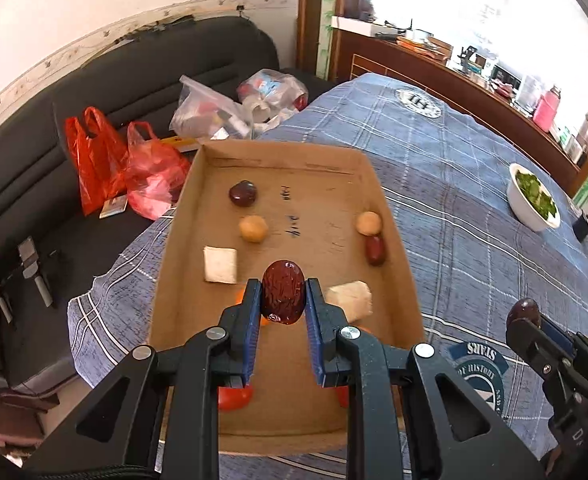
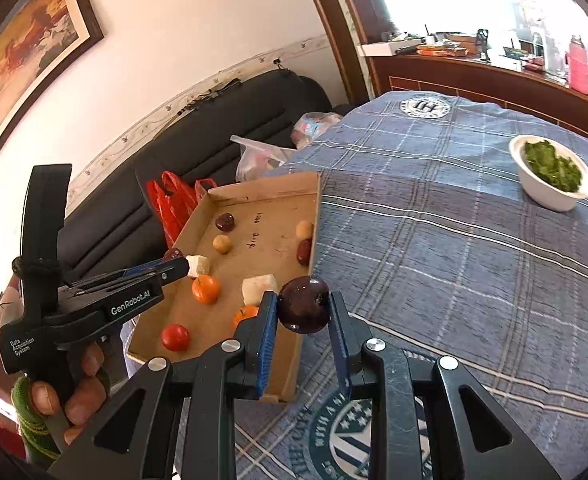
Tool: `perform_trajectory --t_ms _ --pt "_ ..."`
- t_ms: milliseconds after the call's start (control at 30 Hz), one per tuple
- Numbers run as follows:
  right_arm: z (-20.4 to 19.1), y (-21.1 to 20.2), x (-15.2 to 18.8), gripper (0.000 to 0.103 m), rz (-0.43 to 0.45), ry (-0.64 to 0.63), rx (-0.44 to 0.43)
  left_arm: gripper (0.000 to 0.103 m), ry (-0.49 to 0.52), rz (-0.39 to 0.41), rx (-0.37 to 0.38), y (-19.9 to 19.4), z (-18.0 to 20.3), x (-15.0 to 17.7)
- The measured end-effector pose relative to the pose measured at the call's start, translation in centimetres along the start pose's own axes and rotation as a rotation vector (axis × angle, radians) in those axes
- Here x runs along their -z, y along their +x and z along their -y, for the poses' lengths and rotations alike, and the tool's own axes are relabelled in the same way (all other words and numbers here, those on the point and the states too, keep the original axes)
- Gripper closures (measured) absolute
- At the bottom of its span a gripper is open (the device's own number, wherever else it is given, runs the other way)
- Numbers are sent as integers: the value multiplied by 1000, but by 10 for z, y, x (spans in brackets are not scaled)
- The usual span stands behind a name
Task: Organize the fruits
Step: 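Carry both held dates over the cardboard tray with both tools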
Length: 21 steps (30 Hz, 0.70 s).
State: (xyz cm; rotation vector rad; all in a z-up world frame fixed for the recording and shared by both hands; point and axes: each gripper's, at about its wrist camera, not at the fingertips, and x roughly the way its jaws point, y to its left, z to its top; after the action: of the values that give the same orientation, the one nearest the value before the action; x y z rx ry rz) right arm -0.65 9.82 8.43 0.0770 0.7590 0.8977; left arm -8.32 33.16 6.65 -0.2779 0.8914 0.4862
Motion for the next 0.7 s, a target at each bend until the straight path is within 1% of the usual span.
perform_trajectory --t_ms 333,467,700 --pt "-11 30 -23 78 -19 -7 -38 84 -35 -25 0 12 -21 -7" --pt "-19 44 -33 78 -31 -21 -50 84 -34 -42 26 17 -20 -7" --pt "-24 74 -49 78 -64 -34 -59 84 -20 -66 47 33 -12 -16"
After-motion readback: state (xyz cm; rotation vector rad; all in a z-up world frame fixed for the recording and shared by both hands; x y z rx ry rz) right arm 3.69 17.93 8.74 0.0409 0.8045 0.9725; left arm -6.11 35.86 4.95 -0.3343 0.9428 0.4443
